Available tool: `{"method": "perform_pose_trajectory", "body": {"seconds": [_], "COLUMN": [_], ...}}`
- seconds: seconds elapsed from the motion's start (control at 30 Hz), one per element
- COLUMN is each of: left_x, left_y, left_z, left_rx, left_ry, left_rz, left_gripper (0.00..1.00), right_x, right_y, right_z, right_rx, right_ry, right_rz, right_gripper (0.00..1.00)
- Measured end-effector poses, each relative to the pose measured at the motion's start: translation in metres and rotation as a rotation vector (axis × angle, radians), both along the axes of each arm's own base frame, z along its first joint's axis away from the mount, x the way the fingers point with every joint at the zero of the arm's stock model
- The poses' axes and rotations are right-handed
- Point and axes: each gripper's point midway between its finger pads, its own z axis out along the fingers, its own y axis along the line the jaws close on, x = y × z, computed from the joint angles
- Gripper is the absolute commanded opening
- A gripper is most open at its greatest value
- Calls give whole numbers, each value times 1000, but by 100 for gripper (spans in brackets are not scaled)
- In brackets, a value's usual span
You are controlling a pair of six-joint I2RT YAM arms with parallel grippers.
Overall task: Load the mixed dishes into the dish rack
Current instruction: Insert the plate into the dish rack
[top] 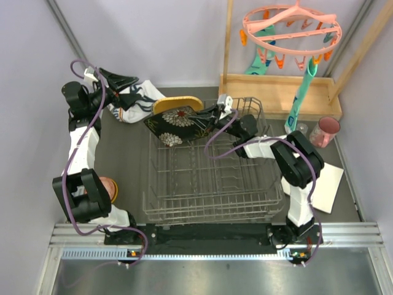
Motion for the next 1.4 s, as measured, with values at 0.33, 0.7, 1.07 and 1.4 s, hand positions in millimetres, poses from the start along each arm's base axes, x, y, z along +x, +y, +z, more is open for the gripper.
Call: {"method": "perform_pose_trajectory", "body": {"seconds": [0.33, 0.7, 1.07, 1.4], "left_x": [0, 0, 0, 0], "left_y": [0, 0, 0, 0], "left_z": [-1, -2, -5, -5], "left_rx": [0, 6, 7, 7], "left_ry": [2, 0, 10, 11], "left_rz": [0, 0, 0, 0], "left_gripper": [96, 97, 97, 97], "right_x": [-1, -9, -18, -31], "right_y": [6, 10, 9, 11], "right_z": [-10, -16, -37, -45], "right_rx": [4, -9, -43, -68], "right_ry": [3, 20, 106, 179], "right_rz": [5, 43, 91, 169], "right_gripper": [5, 19, 23, 34]}}
